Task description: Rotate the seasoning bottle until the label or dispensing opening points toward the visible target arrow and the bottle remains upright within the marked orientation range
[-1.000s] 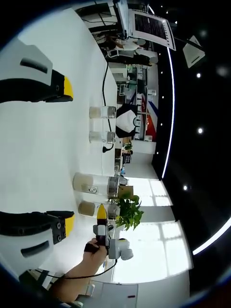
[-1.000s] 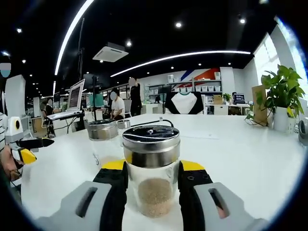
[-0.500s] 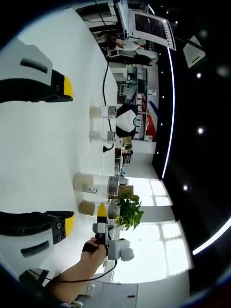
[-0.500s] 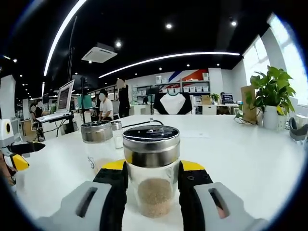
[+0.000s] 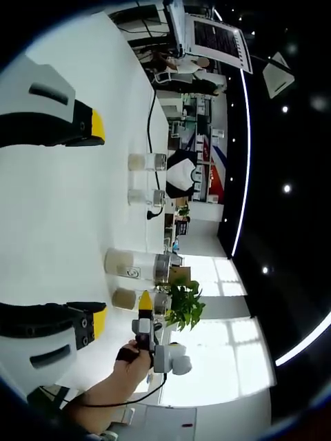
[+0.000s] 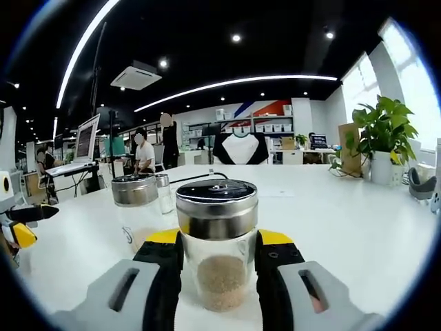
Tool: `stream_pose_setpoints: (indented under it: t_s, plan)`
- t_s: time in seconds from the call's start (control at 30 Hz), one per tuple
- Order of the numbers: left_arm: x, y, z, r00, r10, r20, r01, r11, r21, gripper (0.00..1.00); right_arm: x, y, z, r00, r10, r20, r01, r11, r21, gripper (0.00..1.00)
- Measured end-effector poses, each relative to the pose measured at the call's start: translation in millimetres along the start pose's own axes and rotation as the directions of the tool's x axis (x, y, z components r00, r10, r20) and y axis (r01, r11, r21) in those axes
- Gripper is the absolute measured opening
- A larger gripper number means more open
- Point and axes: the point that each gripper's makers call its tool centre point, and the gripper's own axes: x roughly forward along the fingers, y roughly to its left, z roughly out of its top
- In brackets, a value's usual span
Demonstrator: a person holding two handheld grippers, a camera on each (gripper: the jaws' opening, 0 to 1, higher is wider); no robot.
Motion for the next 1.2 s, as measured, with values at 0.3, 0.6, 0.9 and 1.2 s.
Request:
stream_pose_setpoints:
  t_s: [0.3,0.6,0.9,1.2]
  plan:
    - [-0.6,1.6,-0.4,1.000,0.005,-0.002,-0.005,1.000,0.000,0.99,-1.5,-4.0,-3.7,1.000,-0.014,-0.011,0.014,1.000,0.018,0.54]
    - [-0.1,1.9,-2.2,1.000,0.004,-0.007,-0.004,1.000,-0.003,0.99,-8.6,-7.8,-0.4,0.999,0.044,-0.021,-0.044,0.999,0.012,0.54]
    - [-0.2,1.4,-1.1,1.000,0.004,-0.006,-0.004,1.000,0.000,0.99,-10.6,1.5,3.0,0.980,0.195,-0.033,-0.196,0.980,-0.028,0.58]
    - [0.0,2.7,-0.9,1.000,0.006,-0.008,-0.006,1.000,0.002,0.99,-16.0,2.0,9.4,0.934,0.357,-0.028,-0.358,0.933,-0.046,0.62]
